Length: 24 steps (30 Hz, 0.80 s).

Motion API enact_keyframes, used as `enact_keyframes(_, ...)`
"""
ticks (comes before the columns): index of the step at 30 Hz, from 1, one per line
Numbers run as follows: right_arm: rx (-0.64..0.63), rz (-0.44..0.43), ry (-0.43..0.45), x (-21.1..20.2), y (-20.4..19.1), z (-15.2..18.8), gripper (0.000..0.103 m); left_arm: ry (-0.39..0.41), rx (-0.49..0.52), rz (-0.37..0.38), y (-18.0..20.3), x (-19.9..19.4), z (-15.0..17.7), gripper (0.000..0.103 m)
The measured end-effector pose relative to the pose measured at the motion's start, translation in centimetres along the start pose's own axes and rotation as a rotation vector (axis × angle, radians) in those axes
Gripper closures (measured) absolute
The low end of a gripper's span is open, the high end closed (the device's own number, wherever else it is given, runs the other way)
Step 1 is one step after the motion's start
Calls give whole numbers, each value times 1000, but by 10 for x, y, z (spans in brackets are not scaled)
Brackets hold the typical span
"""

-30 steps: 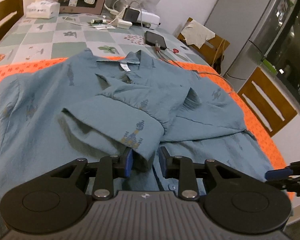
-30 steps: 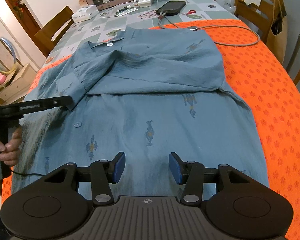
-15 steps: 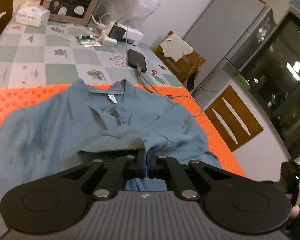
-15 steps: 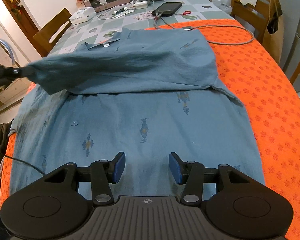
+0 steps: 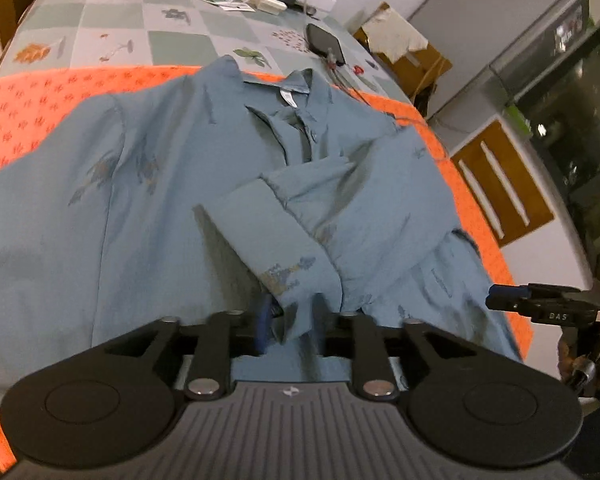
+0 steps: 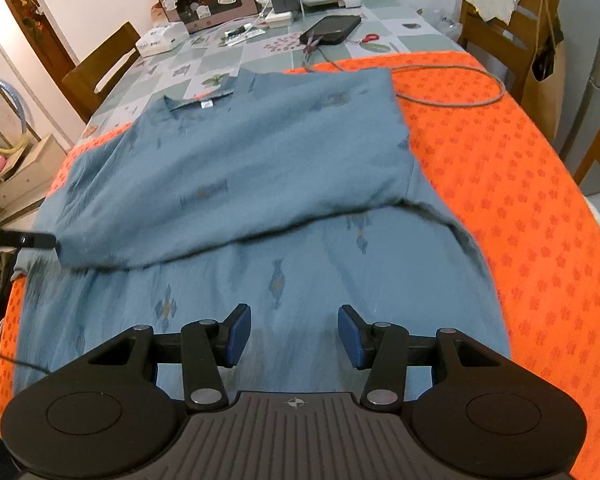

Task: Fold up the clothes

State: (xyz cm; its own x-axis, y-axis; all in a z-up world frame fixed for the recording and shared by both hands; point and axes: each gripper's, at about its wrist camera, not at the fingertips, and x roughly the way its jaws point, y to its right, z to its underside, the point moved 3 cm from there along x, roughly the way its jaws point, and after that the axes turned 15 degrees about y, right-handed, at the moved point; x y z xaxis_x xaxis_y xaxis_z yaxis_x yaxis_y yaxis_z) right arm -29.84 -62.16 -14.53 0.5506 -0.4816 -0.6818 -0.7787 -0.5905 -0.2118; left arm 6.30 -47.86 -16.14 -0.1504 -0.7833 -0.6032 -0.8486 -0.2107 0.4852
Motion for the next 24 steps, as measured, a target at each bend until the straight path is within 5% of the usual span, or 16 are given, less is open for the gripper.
enact_keyframes(5,-15,-3,8,3,1,-10,52,95,-124,-50,-18,0,-8,69)
enact_keyframes(16,-13,18,-10,6,8,-6,52,128,-155,-149,-19,59,-20,65)
enact_keyframes(18,1,33,-10,3,13,-3,52,154,-133,-160,-15,60,-22,102)
enact_keyframes(24,31,85,-9,-9,30,9,52,334,-92,-232,-7,27,-55,102)
